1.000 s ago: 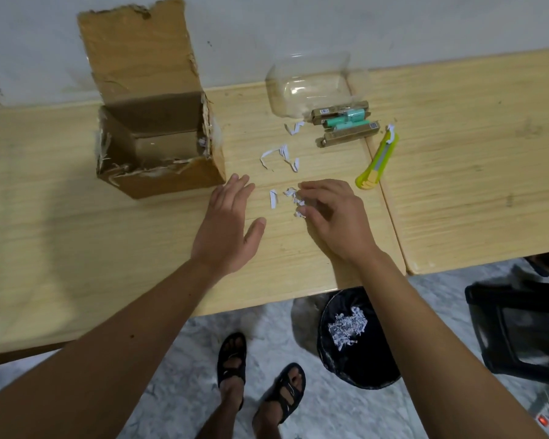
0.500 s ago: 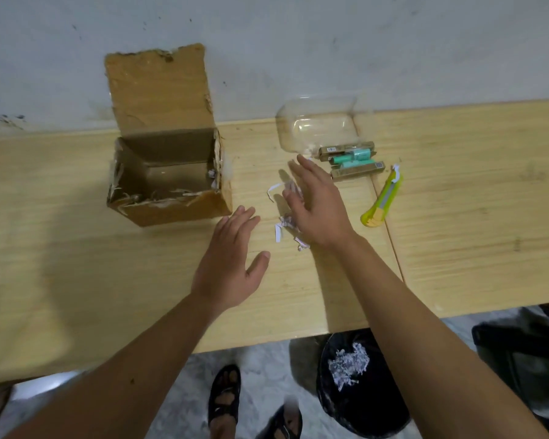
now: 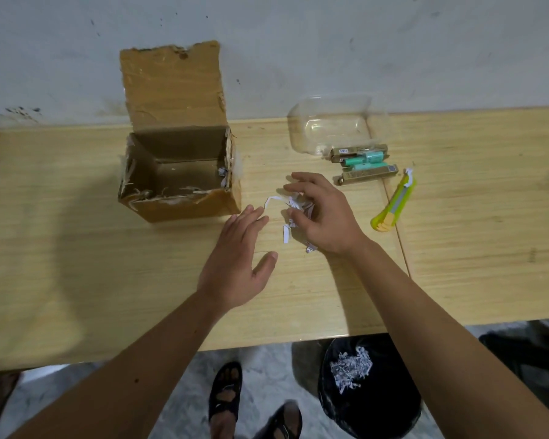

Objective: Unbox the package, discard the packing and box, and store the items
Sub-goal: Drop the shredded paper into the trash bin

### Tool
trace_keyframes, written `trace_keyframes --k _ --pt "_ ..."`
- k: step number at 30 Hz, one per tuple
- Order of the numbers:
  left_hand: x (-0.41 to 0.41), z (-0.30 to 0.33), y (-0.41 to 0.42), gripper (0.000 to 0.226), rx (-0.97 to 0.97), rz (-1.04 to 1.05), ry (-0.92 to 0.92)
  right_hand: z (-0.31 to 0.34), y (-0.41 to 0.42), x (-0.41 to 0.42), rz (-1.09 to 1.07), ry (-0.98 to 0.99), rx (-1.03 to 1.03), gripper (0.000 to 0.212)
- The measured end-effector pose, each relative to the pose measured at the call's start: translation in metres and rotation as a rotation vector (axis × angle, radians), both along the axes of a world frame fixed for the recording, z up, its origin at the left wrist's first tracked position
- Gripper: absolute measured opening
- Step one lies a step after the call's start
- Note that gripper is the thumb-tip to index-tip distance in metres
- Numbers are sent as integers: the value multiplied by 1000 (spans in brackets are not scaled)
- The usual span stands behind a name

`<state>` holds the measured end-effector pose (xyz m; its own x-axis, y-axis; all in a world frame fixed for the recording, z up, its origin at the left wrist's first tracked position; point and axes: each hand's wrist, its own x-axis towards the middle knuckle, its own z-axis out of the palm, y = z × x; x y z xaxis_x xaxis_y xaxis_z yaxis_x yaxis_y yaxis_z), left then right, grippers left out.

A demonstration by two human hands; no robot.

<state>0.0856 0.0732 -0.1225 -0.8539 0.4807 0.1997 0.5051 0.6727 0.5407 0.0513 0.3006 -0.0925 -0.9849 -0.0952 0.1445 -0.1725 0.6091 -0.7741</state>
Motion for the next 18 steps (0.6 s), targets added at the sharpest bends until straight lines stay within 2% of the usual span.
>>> trace_keyframes --k 5,10,15,18 --pt "1 0 0 61 -6 -4 18 -2 -3 -6 122 -66 148 50" --pt "2 1 0 62 12 13 29 -3 10 12 217 12 219 34" --pt "3 0 1 62 22 31 46 -1 22 45 125 49 153 33" --pt "4 0 2 62 21 36 54 -1 22 59 38 114 184 51"
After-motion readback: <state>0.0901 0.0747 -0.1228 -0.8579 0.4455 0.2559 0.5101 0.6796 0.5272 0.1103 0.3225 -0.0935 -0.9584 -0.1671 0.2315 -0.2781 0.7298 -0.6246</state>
